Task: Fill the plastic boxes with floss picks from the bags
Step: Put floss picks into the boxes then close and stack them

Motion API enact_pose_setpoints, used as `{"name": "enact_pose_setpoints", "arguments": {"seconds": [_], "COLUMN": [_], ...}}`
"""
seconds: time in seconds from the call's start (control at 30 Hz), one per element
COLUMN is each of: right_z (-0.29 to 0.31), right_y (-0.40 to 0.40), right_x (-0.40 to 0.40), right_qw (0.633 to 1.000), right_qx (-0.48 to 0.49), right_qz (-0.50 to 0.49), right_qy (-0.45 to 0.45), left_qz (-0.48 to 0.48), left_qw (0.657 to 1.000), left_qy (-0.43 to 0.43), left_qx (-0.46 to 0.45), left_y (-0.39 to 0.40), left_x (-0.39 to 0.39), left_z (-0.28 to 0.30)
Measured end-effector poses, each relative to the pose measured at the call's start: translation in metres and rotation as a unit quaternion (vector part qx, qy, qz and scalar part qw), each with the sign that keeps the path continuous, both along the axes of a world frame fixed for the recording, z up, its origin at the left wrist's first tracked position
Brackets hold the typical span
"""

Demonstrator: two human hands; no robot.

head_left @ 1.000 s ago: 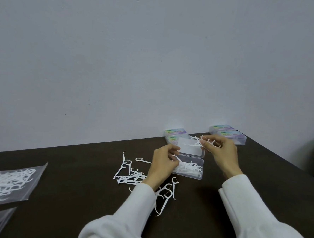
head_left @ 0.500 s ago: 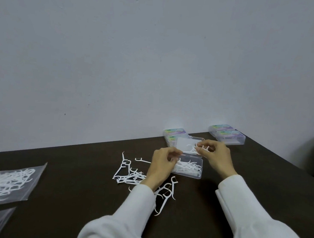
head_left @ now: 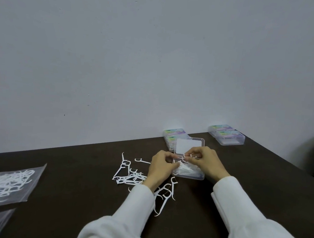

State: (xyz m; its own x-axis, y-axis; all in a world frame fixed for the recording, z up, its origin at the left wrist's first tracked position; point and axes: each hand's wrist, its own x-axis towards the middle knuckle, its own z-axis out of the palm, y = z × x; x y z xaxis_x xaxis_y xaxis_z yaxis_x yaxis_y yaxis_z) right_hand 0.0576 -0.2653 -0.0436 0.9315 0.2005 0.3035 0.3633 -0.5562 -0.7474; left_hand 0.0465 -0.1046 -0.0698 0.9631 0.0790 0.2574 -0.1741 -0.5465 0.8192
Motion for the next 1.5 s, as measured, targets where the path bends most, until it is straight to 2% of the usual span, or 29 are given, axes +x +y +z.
{"name": "enact_pose_setpoints", "arguments": {"seconds": [0.33,0.57,0.7,0.9,1.03,1.27,1.4,1.5], "right_z": [0.006,0.001,0.002,0.0,0.001,0.004,0.008,0.008], "right_y": [0.0,-0.001,0.0,0.0,0.003,0.005,0.002,0.001], "right_x": [-0.004,-0.001,-0.004,-0.004,-0.007,-0.008,-0.013,-0.014], "right_qw": [0.998,0.999,0.999,0.996,0.988,0.993,0.973,0.972], "right_qx": [0.042,-0.022,-0.031,-0.081,-0.145,-0.104,-0.214,-0.232], "right_qz": [-0.011,-0.008,0.04,0.033,0.004,-0.009,-0.042,-0.019], "right_qy": [-0.049,-0.022,-0.004,-0.032,-0.056,-0.051,-0.071,-0.018], "left_qz": [-0.018,-0.018,-0.017,0.004,0.004,-0.002,0.007,0.008], "left_qw": [0.999,0.999,0.995,0.987,0.989,0.99,0.992,0.993], "left_qy": [0.018,0.026,0.064,0.08,0.061,0.055,0.04,0.03], "left_qx": [-0.029,-0.011,-0.073,-0.142,-0.132,-0.133,-0.12,-0.112], "left_y": [0.003,0.003,0.002,0.002,0.001,0.006,0.008,0.009], "left_x": [-0.004,-0.004,-0.001,0.001,0.002,0.003,0.003,0.002], "left_z": [0.003,0.003,0.006,0.003,0.0,0.001,0.0,0.0]}}
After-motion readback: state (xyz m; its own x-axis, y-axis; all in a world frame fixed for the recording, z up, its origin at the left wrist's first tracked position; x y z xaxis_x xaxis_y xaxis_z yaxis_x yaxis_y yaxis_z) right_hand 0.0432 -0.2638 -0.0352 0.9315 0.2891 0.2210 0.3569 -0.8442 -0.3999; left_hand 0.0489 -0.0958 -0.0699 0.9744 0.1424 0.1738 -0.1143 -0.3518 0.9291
